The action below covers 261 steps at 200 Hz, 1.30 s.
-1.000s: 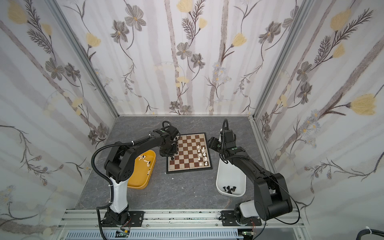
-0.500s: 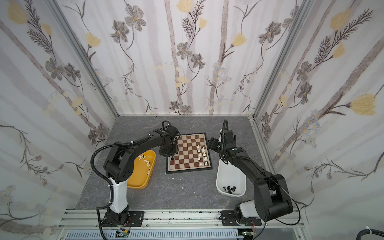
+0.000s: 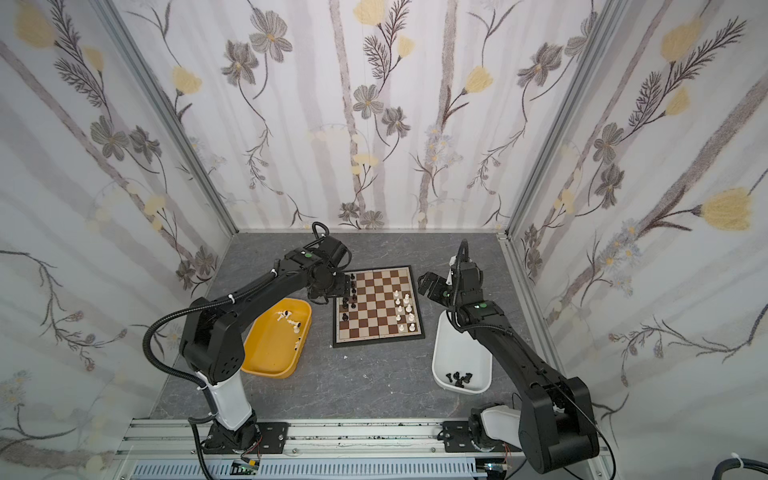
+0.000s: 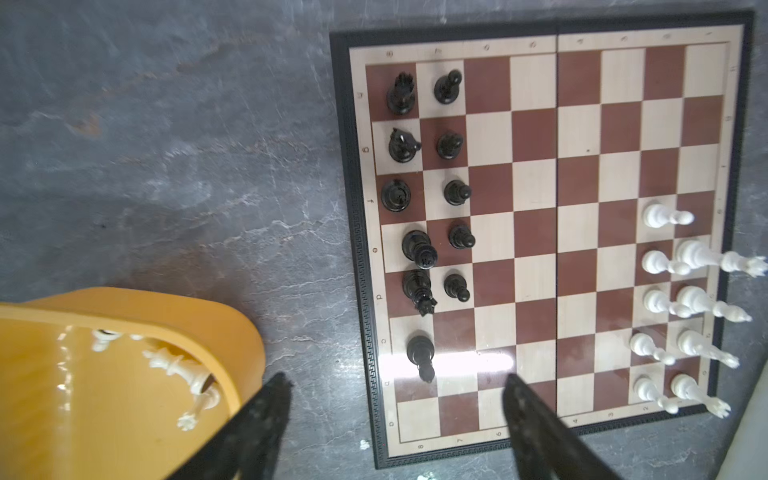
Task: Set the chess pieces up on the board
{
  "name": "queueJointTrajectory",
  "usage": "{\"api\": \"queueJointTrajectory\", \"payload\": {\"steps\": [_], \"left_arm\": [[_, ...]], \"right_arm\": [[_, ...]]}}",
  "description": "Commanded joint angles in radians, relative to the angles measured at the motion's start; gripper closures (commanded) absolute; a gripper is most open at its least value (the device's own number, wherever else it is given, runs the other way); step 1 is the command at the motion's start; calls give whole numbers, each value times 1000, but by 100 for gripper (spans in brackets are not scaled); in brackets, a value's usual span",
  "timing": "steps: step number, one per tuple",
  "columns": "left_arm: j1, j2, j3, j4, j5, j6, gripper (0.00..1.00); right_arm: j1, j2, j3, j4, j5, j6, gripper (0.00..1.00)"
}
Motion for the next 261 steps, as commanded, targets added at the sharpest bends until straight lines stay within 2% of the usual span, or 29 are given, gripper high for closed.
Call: {"api": "queueJointTrajectory", "payload": {"steps": [1, 17, 28, 45, 60, 84, 108, 147, 174, 206, 232, 261], "left_arm": [[-1, -90, -35, 11, -40, 102, 0], [0, -159, -72, 49, -8, 145, 0], [10, -205, -107, 77, 31, 127, 0], [63, -282, -195, 210, 300, 78, 0], [68, -332, -263, 334, 424, 49, 0], [35, -342, -294, 387, 517, 127, 0], [21, -339, -329, 429, 586, 142, 3], [20, -327, -362, 451, 550, 141, 8], [18, -312, -372, 453, 523, 142, 16], [19, -311, -374, 465, 509, 134, 19], [19, -312, -369, 468, 511, 134, 18], [20, -322, -378, 478, 509, 138, 8]], "right_arm": [[-22, -77, -38, -71, 53, 40, 0], [-40, -165, -110, -146, 100, 85, 0], [-66, -241, -155, -195, 126, 130, 2], [-106, -360, -238, -244, 146, 195, 27], [-121, -418, -302, -246, 137, 227, 42], [-135, -348, -332, -203, 128, 240, 60], [-138, -224, -310, -157, 123, 240, 64], [-153, -57, -284, -45, 144, 227, 58], [-155, 77, -188, -3, 159, 181, 53], [-163, 256, -35, 28, 137, 119, 40], [-163, 390, 121, 52, 106, 62, 30], [-169, 472, 232, 53, 97, -2, 20]]}}
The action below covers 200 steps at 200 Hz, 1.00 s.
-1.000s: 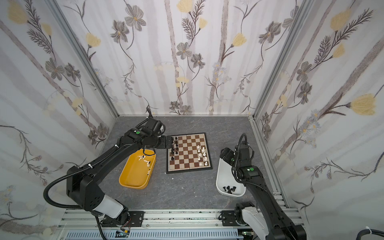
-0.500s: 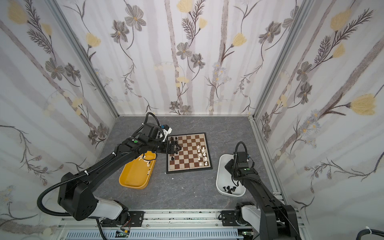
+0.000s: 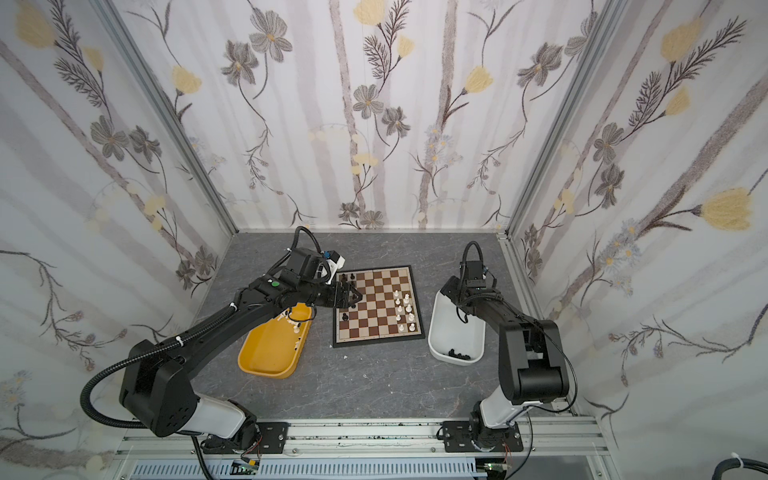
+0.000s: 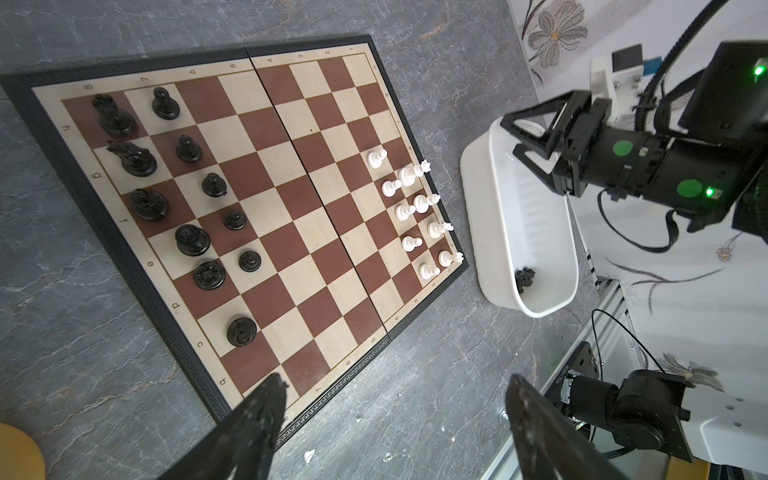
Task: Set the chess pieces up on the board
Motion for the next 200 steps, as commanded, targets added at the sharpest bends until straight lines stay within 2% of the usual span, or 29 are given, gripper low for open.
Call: {"api": "queueJointTrajectory", "payload": {"steps": [1, 37, 50, 79, 105, 123, 143, 168, 200], "left_arm": [[2, -10, -5, 39, -5, 6, 7], [2, -13, -18, 37, -30, 13, 8], [2, -12, -24, 40, -34, 14, 8], [2, 0, -27, 43, -37, 11, 10], [2, 1, -26, 47, -37, 10, 12], [2, -8, -30, 44, -43, 11, 11], [3, -16, -37, 43, -53, 13, 12], [2, -20, -37, 46, -58, 10, 11], [2, -25, -40, 47, -68, 8, 11]], "right_arm": [[-5, 46, 69, 43, -21, -77, 20], [15, -65, 7, -72, -39, -67, 27], [39, -128, -56, -123, -36, -55, 28], [46, -292, -264, -178, -70, 12, 36], [27, -384, -345, -252, -29, 68, 33], [-25, -418, -372, -290, 30, 86, 31], [-94, -390, -354, -310, 91, 53, 27], [-166, -285, -264, -290, 163, 4, 22], [-178, -83, -36, -266, 207, -53, 18]]}}
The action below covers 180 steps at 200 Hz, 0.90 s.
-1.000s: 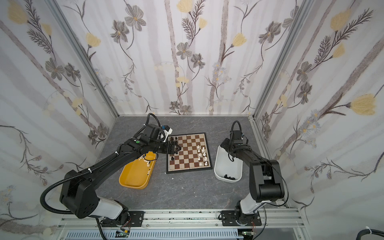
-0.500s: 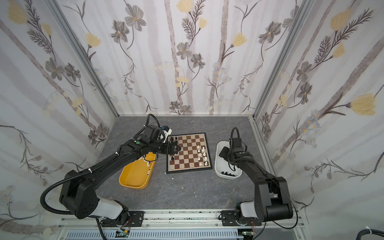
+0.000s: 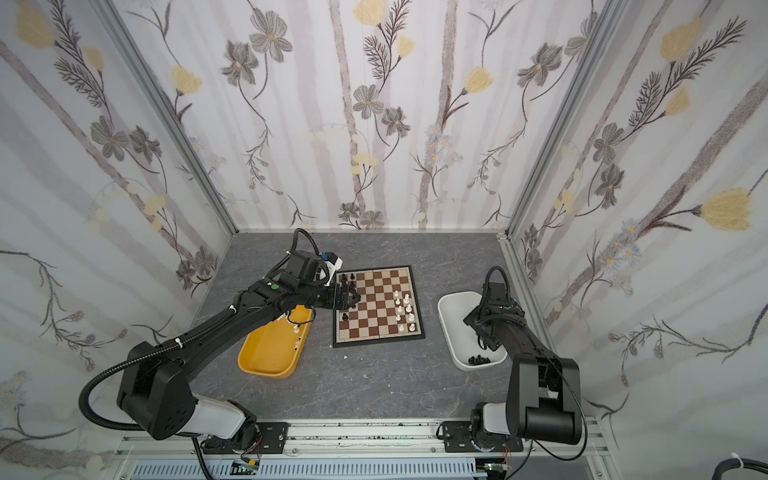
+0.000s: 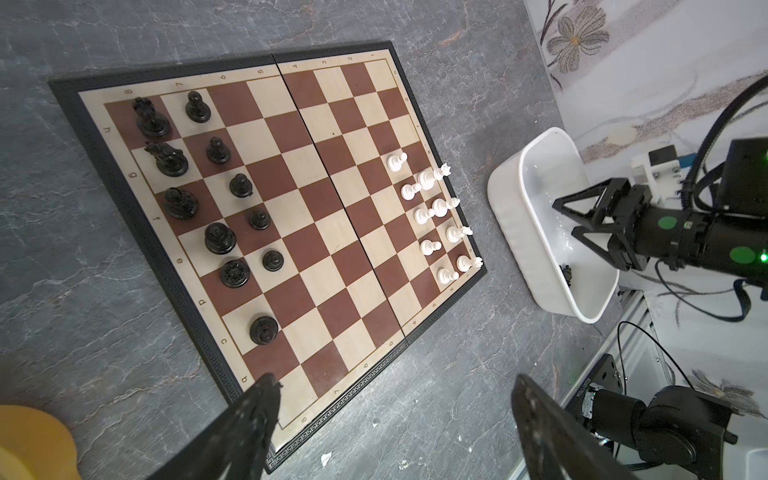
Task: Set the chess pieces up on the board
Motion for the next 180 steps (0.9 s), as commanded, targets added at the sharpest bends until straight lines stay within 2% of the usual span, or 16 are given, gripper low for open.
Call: {"api": "queueJointTrajectory", "payload": {"steps": [1, 32, 65, 88, 123, 154, 180], "left_arm": [[1, -10, -5, 27, -18, 5, 11], [0, -23, -10, 17, -32, 12, 11], [0, -29, -11, 9, -48, 22, 10], [0, -32, -12, 5, -57, 28, 10], [0, -32, -14, 5, -60, 29, 10], [0, -32, -16, 8, -56, 26, 10], [0, -34, -19, 11, -50, 23, 10]], "right_arm": [[1, 108, 123, 55, 70, -58, 18], [53, 272, 311, 54, 2, -115, 17], [143, 318, 340, 82, -57, -133, 17], [183, 282, 256, 118, -120, -120, 18], [208, 171, 78, 128, -143, -97, 18], [188, 66, -50, 117, -147, -90, 18], [105, 15, -142, 106, -158, -106, 17]]}}
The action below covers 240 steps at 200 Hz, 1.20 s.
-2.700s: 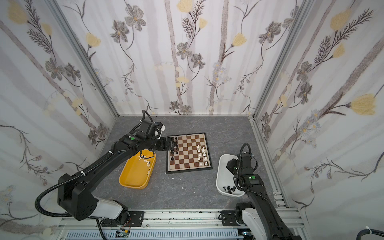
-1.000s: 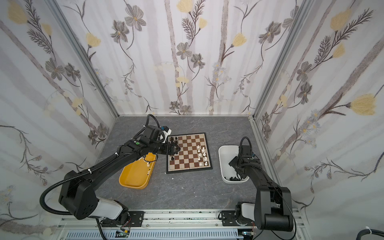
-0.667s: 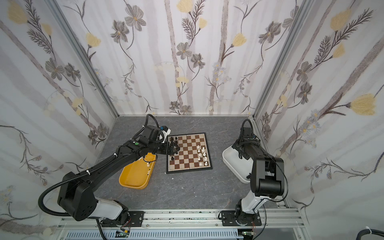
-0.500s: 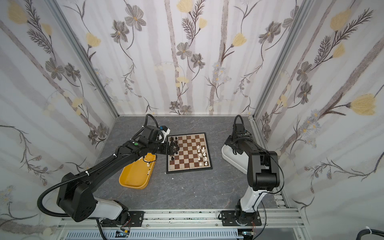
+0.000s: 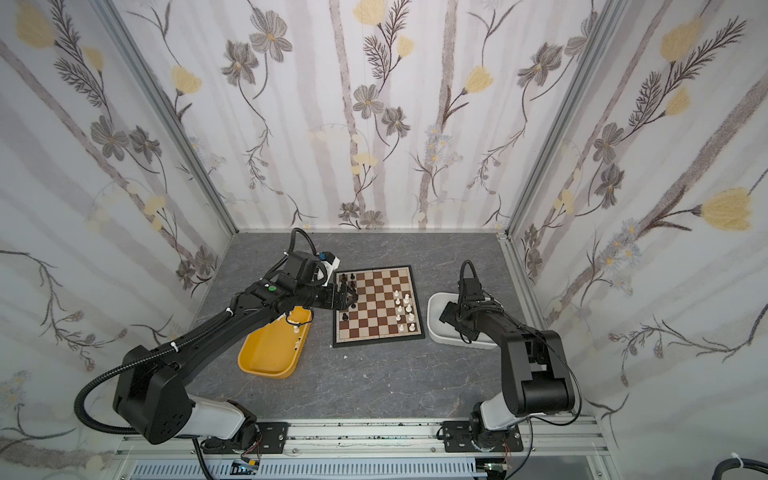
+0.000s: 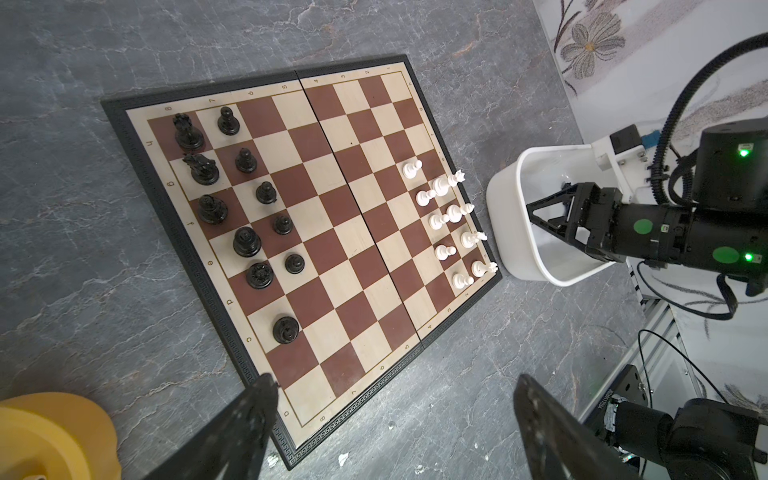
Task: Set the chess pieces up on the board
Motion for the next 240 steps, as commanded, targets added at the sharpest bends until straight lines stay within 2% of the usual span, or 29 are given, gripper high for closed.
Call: {"api": "queueJointTrajectory", "payload": {"steps": [1, 13, 31, 62, 85, 140, 202, 240], "left_arm": [[-1, -9, -5, 13, 0, 5, 10], [1, -12, -6, 13, 1, 4, 10], [0, -10, -6, 14, 0, 2, 8], [0, -14, -6, 16, 1, -5, 8], [1, -19, -7, 13, -3, 3, 7], [-1, -18, -2, 15, 16, 12, 9], [0, -1, 5, 18, 17, 11, 10], [1, 6, 11, 18, 14, 11, 10]], "right_arm": [[-60, -27, -53, -27, -9, 4, 17], [-102, -40, -68, -21, -17, -15, 17], [-97, -94, -19, -44, 6, -32, 17], [-116, -164, 65, -81, 154, -6, 22], [-161, -121, 93, -121, 192, -15, 31], [-212, -54, 84, -105, 264, -34, 30], [-237, 92, 125, -29, 203, -95, 36], [-237, 113, 112, -8, 95, -97, 43]]}}
